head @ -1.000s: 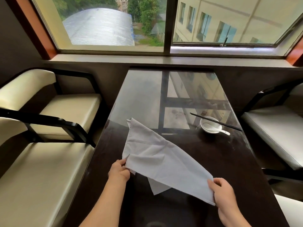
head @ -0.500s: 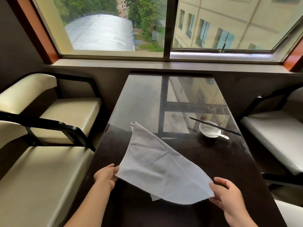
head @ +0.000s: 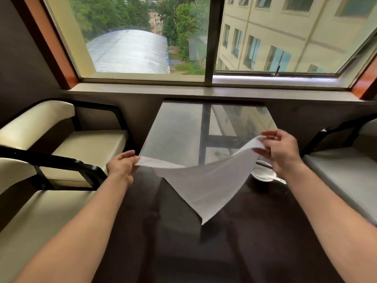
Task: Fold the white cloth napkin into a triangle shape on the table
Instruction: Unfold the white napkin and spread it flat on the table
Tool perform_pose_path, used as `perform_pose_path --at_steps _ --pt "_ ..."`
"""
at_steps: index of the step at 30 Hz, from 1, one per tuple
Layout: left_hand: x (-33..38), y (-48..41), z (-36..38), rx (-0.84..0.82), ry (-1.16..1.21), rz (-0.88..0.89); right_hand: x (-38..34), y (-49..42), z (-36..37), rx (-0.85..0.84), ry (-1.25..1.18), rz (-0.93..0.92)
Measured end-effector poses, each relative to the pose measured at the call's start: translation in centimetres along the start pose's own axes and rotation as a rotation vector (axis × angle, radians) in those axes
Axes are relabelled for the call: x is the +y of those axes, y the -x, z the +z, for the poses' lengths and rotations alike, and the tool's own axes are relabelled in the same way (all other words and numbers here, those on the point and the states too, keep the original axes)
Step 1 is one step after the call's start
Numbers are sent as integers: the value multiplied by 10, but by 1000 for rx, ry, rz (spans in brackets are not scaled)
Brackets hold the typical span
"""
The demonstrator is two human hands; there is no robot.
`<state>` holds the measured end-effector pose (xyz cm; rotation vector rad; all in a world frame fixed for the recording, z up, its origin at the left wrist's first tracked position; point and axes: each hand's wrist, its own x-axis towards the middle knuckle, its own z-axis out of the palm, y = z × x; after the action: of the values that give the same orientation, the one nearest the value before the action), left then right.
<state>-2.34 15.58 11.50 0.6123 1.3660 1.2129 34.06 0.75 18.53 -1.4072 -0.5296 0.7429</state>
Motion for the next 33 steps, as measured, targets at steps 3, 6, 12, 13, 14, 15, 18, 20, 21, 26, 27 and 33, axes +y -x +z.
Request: perform_pose_path --at_steps 3,6,12,13,14,15,18,20,21,26,27,33 --pt "32 -4 -6 1 94 42 -35 -2 10 -15 8 -139" --pt "43 10 -20 -31 144 101 -46 8 7 -16 -16 -229" --pt "-20 36 -82 -9 10 15 37 56 -35 -3 117 -110" --pt "-36 37 -94 0 -15 -27 61 66 -45 6 155 -53" --pt "-52 39 -105 11 -46 -68 85 76 -56 19 187 8" --pt "-66 42 -114 22 -76 -104 108 85 -65 34 214 75" --pt "-99 53 -131 33 -169 -152 164 106 -87 53 294 273" --pt "-114 61 -137 43 -233 -162 186 116 -97 66 341 348" --pt "-121 63 -140 48 -265 -166 193 120 -101 71 370 368" --pt "-152 73 -154 42 -465 -160 208 134 -118 69 564 383" --pt "-157 74 -157 45 -504 -156 210 136 -120 66 608 383" --pt "-173 85 -169 41 -862 -116 211 150 -124 -74 990 403"
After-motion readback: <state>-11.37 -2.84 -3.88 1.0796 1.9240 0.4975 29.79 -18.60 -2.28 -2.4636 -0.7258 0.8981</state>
